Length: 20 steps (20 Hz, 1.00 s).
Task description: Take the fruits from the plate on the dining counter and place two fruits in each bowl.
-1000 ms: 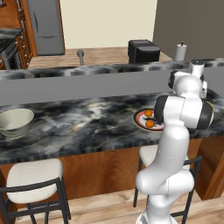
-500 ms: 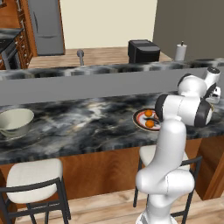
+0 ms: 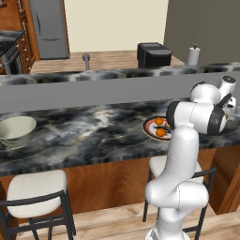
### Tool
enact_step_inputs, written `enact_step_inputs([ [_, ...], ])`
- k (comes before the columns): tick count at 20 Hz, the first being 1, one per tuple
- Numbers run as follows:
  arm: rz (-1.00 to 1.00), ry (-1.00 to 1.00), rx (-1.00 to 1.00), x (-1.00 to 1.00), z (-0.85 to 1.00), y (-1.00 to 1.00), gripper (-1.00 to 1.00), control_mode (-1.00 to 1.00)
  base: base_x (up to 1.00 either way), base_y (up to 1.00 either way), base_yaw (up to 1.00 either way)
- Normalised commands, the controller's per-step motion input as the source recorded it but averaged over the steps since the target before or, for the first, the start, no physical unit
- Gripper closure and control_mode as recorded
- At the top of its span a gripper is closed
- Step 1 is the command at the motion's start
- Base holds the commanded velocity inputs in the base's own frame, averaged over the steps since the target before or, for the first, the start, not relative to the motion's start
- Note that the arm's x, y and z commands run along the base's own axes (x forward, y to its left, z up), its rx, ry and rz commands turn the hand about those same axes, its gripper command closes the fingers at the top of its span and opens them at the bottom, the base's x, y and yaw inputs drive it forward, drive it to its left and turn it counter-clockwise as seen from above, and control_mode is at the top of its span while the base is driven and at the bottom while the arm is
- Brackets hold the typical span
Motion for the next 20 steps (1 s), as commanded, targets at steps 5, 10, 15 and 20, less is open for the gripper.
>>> enact_step_inputs([
  [5,0.0,0.0,0.0,0.0,-0.33,0.0,1.0,-1.0,0.0,0.0,0.0],
  [10,0.0,0.0,0.0,0.0,-0.18,0.0,1.0,-1.0,0.0,0.0,0.0],
  [15,0.0,0.0,0.0,0.15,0.03,0.0,1.0,-1.0,0.0,0.0,0.0],
  [20,0.0,0.0,0.01,0.33,0.24,0.0,1.0,-1.0,0.0,0.0,0.0],
])
